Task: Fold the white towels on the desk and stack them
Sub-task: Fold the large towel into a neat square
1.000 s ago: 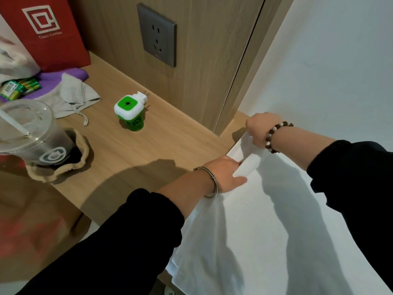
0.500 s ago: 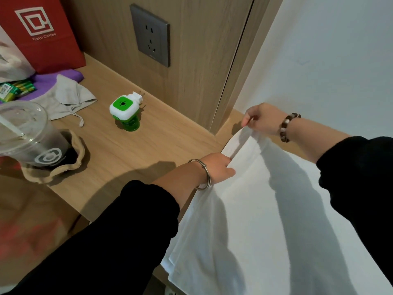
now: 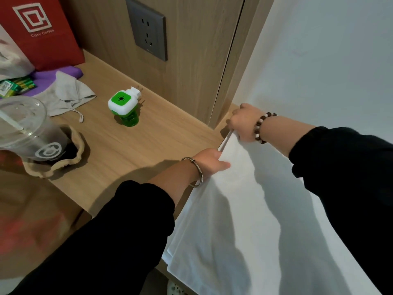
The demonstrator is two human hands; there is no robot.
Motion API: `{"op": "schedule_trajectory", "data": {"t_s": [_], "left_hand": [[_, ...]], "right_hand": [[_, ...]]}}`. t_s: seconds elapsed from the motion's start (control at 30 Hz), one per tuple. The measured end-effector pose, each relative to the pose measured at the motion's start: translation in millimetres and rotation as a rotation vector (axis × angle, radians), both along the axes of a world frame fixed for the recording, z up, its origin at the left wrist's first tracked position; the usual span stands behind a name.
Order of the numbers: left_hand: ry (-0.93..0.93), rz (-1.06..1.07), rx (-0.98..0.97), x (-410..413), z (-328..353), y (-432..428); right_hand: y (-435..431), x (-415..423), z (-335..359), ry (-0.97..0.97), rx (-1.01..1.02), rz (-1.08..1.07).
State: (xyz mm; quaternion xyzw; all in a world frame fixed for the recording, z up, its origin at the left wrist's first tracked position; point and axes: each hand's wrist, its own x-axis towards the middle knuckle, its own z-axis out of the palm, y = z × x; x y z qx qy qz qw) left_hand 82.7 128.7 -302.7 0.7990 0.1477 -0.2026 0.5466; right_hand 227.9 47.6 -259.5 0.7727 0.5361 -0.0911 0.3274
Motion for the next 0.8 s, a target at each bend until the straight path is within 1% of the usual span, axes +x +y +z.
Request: {"op": "schedule_trajectory", "data": {"t_s": [0.03, 0.07, 0.13, 0.17, 0.2, 0.23, 0.3, 0.37, 0.43, 0.47, 0.5, 0.6, 0.7, 0.8], "left_hand": [[-0.019, 0.011, 0.009, -2.3, -1.6, 0.5], [-0.052, 0.036, 0.019, -5.2, -2.7, 1.1], [-0.127, 0.162, 0.042, -12.9, -6.0, 3.7], [-0.151, 0.247, 0.083, -17.4, -7.2, 6.1], [-0.151, 0.317, 0.148, -22.1, -7.0, 8.5], [-0.126, 0.345, 0.208, -26.7, -6.3, 10.1], [-0.041, 0.297, 0.277, -34.4, -3.1, 9.7], [0.071, 0.16, 0.374, -41.1, 3.2, 5.4], [0.13, 0.028, 0.472, -47.6, 7.4, -0.4], [0.121, 0.01, 0.494, -51.0, 8.3, -3.1], [0.098, 0.019, 0.508, -54.6, 7.9, -5.6], [0.028, 0.107, 0.524, -67.3, -0.5, -9.8], [0.051, 0.251, 0.424, -79.0, -7.1, -10.1], [0.033, 0.352, 0.436, -89.1, -6.3, -7.9]], "right_hand": [[-6.3, 0.6, -7.2, 0.051, 0.154, -0.058], [-13.1, -1.0, -15.4, 0.113, 0.357, -0.131], [-27.0, -13.4, -32.2, 0.192, 0.784, -0.284], [-31.3, -22.5, -40.0, 0.184, 0.944, -0.348], [-33.6, -30.7, -46.0, 0.151, 1.052, -0.393], [-34.3, -36.7, -50.9, 0.103, 1.107, -0.421], [-33.8, -42.5, -57.6, 0.01, 1.127, -0.499], [-32.2, -37.9, -59.2, -0.025, 1.091, -0.672], [-30.0, -30.1, -63.7, -0.069, 0.942, -0.841], [-28.7, -27.5, -67.1, -0.097, 0.854, -0.875], [-27.3, -25.4, -70.4, -0.122, 0.81, -0.878], [-21.7, -20.2, -74.0, -0.15, 0.845, -0.874], [-20.1, -20.1, -67.7, -0.146, 0.814, -0.914], [-27.2, -45.5, -56.8, -0.074, 0.919, -0.833]]}}
